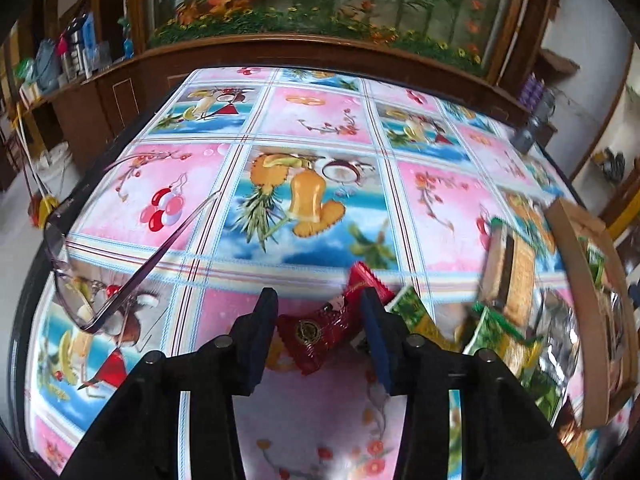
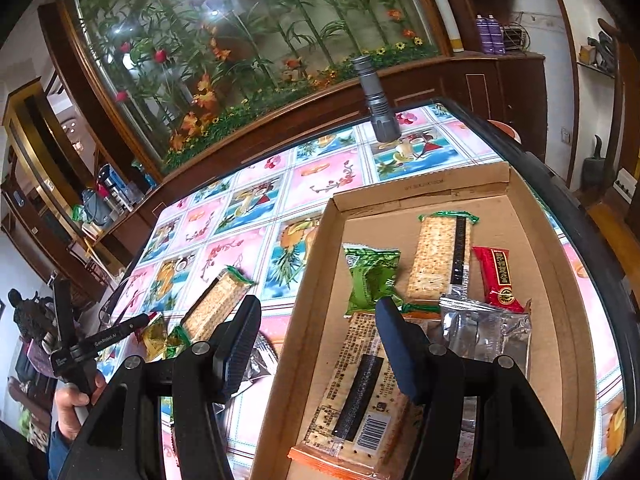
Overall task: Organize snacks
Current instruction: 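Withdraw both tools from the box and grasp a red candy with the left tool, then grasp a dark red foil pack with the right tool while the left tool holds the red candy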
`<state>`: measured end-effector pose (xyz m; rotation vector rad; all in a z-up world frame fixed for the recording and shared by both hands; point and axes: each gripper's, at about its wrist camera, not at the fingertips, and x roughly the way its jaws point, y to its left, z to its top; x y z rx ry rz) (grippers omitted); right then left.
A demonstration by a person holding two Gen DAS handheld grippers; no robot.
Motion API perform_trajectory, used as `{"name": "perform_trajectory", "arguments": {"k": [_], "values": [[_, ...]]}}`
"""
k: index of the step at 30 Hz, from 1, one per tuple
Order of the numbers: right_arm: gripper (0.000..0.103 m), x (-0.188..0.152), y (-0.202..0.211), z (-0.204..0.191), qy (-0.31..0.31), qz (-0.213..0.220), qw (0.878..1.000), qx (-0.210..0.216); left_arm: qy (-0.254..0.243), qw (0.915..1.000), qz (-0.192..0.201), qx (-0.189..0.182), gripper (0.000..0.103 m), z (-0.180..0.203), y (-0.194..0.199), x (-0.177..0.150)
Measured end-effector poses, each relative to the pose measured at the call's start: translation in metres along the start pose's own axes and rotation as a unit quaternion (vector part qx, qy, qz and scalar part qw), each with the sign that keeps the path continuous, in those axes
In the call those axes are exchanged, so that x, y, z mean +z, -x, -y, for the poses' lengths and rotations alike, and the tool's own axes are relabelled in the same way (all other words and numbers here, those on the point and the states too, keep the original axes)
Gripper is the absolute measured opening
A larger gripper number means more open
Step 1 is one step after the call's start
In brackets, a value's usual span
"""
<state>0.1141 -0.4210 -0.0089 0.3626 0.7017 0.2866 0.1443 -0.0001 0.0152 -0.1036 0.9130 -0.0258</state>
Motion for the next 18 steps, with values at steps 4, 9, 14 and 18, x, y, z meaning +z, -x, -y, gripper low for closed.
{"name": "perform_trajectory", "arguments": {"k": [4,9,14,18], "values": [[0.064,0.0,-0.002,-0.003,0.0,-0.005,1.0,0.017,-0.041,0.9991,-0.009,0.006,0.042,0.015,0.001,-0.006],[0.064,-0.002,-0.002,-0.009,0.009,-0.007,1.0,0.022,-0.053,0.9983,-0.015,0.02,0.043,0.02,-0.01,-0.008],[0.065,-0.006,-0.007,-0.02,0.022,-0.019,0.998,0.047,-0.04,0.999,0.001,0.02,0.036,0.021,-0.013,-0.005],[0.065,-0.019,-0.019,-0.046,0.067,-0.057,0.992,0.087,-0.043,0.9986,0.005,0.03,0.018,0.025,-0.012,-0.006]]}}
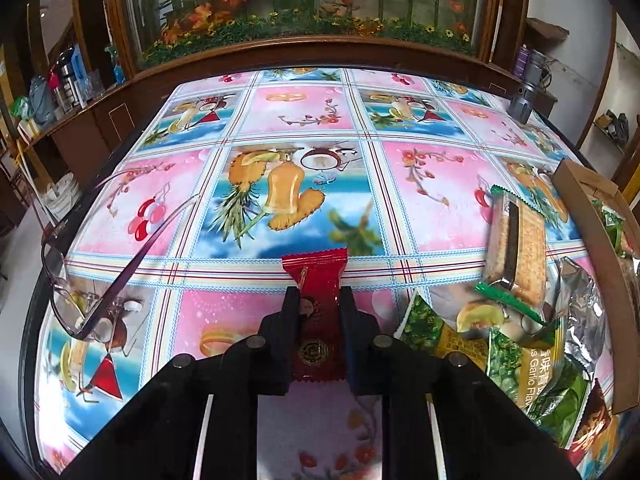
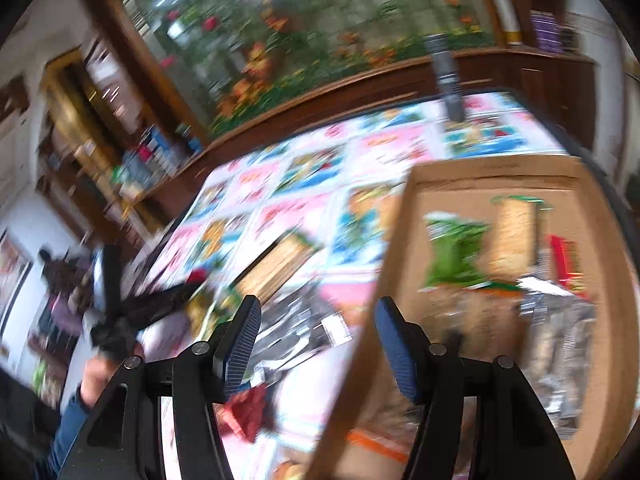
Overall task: Organize snacks
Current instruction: 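Grasp a dark red foil pack with the right tool while the left tool holds the red candy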
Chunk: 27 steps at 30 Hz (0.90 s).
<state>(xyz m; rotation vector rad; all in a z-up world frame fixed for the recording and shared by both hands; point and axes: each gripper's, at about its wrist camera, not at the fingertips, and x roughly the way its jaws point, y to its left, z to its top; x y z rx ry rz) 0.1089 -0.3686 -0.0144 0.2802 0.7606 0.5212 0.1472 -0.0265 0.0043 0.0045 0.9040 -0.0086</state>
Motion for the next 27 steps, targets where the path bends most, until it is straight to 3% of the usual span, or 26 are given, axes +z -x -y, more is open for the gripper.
{"name": "perform_trajectory", "arguments": {"k": [3,6,11,13,19,22,27], "values": [[0.065,-0.012,-0.017,-0.029,0.046,-0.047,0.996,0.052,0.005,1.0,0.002,-0.006,0.018,0.001,0.002,-0.001],[0.065,-0.027,-0.031,-0.056,0.101,-0.091,0.988,0.07,0.008,0.9997,0.01,-0.019,0.018,0.002,0.008,0.0],[0.065,-0.05,-0.045,-0.077,0.169,-0.131,0.976,0.037,0.009,0.999,0.035,-0.024,0.018,0.005,0.022,0.003],[0.065,-0.058,-0.05,-0.083,0.202,-0.136,0.97,0.004,0.012,0.9984,0.045,-0.032,0.018,0.006,0.028,0.004],[0.065,-0.071,-0.064,-0.089,0.219,-0.157,0.963,-0.018,0.015,0.9962,0.064,-0.056,0.018,0.012,0.041,0.005],[0.042,-0.074,-0.066,-0.093,0.227,-0.152,0.962,-0.026,0.013,0.9951,0.074,-0.064,0.018,0.017,0.047,0.004],[0.034,-0.062,-0.054,-0.088,0.201,-0.118,0.972,-0.005,0.008,0.9926,0.093,-0.077,0.018,0.024,0.059,0.003]]}}
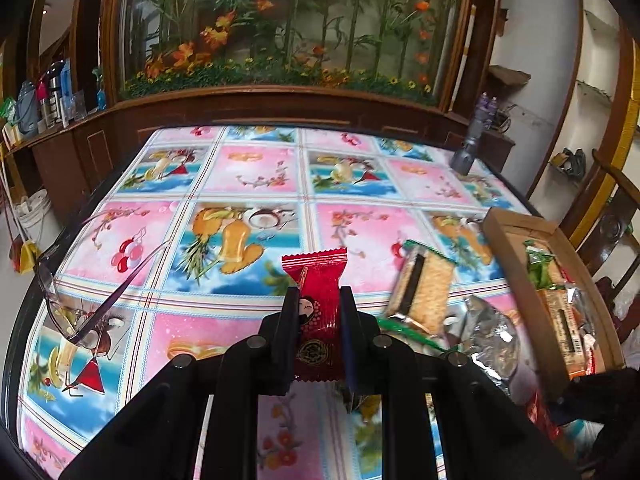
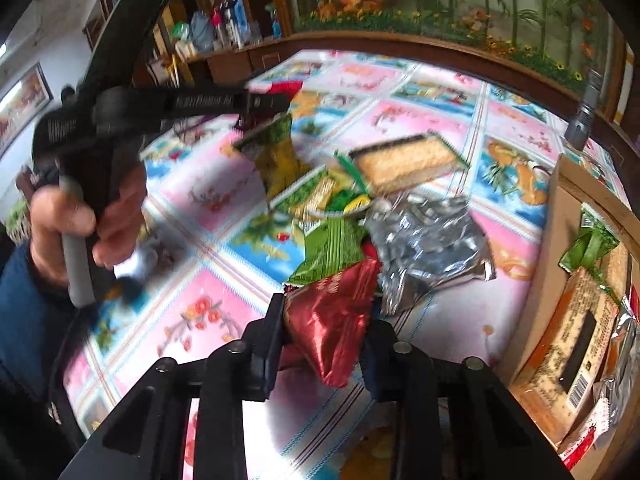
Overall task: Organize snacks
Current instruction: 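Grasp a dark red foil pack with the right tool while the left tool holds the red candy, then hold both snacks and lift them from the pile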
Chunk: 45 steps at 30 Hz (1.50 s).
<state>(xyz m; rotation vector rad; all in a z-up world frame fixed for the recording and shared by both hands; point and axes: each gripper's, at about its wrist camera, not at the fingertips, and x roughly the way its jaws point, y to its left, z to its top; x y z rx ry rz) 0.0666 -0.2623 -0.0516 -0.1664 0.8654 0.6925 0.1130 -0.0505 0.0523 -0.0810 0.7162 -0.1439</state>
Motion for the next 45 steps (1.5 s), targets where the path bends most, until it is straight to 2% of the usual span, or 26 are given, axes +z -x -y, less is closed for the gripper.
{"name": "perform_trajectory", "arguments": {"k": [6,10,16,23,29,35,45], "values": [[0.033,0.009,0.023,0.022,-0.053,0.063,0.996,0.015,-0.012,0.9995,0.024,-0.013,0.018,0.015,0.014,0.0],[0.033,0.013,0.042,0.035,-0.088,0.115,0.989,0.015,-0.024,0.999,0.035,-0.018,0.018,0.026,0.019,-0.003],[0.033,0.015,0.057,0.061,-0.147,0.159,0.976,0.003,-0.061,0.9972,0.044,-0.005,0.018,0.054,0.02,-0.013],[0.033,0.014,0.059,0.069,-0.164,0.161,0.973,0.0,-0.142,0.9874,0.06,0.036,0.018,0.09,0.017,-0.03],[0.033,0.013,0.06,0.07,-0.167,0.162,0.973,0.001,-0.184,0.979,0.071,0.051,0.018,0.108,0.017,-0.041],[0.033,0.012,0.059,0.072,-0.169,0.159,0.973,0.001,-0.203,0.9738,0.081,0.064,0.018,0.116,0.019,-0.045],[0.033,0.012,0.058,0.074,-0.17,0.157,0.973,0.001,-0.215,0.9699,0.084,0.078,0.018,0.119,0.017,-0.049]]}}
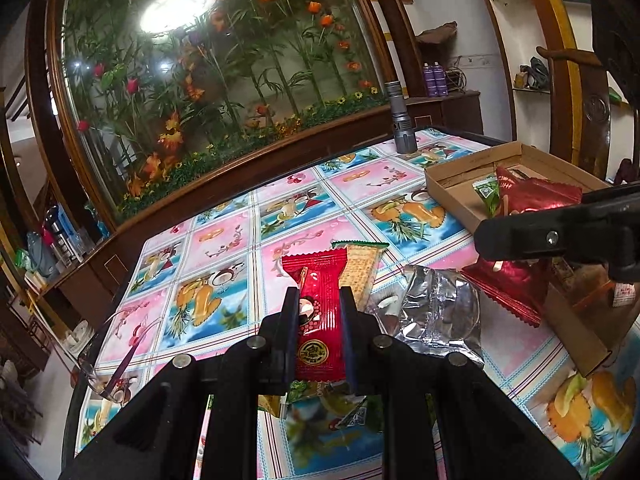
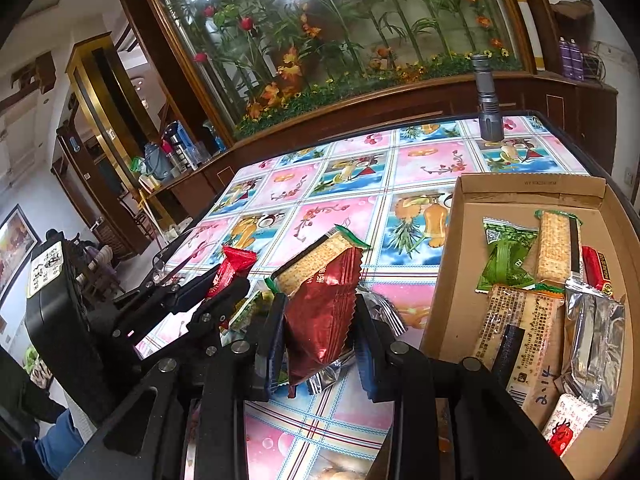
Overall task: Organize snacks
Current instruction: 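Hold both snacks and lift them from the pile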
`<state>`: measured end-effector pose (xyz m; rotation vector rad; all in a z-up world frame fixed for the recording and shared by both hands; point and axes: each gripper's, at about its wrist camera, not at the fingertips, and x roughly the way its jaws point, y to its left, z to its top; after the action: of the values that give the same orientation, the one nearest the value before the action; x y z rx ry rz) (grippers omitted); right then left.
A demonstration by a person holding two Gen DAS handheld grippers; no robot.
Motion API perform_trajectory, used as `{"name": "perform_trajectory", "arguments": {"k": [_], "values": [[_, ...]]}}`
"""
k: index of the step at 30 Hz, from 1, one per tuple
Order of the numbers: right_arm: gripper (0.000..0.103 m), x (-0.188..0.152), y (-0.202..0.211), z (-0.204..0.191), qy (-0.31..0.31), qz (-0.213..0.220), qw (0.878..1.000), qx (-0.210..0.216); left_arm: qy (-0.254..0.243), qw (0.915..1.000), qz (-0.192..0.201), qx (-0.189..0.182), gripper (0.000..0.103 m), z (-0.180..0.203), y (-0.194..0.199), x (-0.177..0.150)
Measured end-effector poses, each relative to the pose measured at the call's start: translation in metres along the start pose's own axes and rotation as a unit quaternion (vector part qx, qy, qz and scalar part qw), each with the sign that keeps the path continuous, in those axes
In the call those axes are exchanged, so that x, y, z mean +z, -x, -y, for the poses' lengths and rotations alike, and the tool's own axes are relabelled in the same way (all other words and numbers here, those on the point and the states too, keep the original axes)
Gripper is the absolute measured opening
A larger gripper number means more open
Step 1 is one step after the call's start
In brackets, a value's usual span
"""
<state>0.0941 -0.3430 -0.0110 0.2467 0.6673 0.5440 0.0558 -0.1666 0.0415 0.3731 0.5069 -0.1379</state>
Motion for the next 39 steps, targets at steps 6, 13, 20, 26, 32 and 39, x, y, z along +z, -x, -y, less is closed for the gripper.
{"name": "perform_trajectory", "arguments": {"k": [6,13,20,26,32,39], "values": [[0.033,-0.0002,-0.0003,0.0009,-0.002,0.0,1.0,-0.001,-0.004,1.0,0.0,0.002,0.018,0.0035,-0.0005,-0.0005],[0.033,0.0001,-0.0005,0.0031,-0.004,0.0,1.0,-0.001,-0.005,1.0,0.0,0.003,0.018,0.0046,-0.0003,-0.0005],[0.033,0.0004,0.0001,0.004,-0.005,0.001,1.0,-0.001,-0.005,1.0,0.0,0.005,0.018,0.0057,-0.0003,-0.0006],[0.033,0.0008,0.0001,0.0046,-0.005,0.001,1.0,0.0,-0.006,1.0,0.001,0.006,0.018,0.0064,0.0004,-0.0005],[0.033,0.0008,0.0,0.0047,-0.005,0.001,1.0,-0.001,-0.006,1.0,0.001,0.006,0.018,0.0078,0.0008,-0.0005],[0.033,0.0017,0.0004,0.0065,-0.008,0.002,1.0,-0.001,-0.009,0.9999,0.004,0.01,0.018,0.0041,-0.0003,-0.003]]}}
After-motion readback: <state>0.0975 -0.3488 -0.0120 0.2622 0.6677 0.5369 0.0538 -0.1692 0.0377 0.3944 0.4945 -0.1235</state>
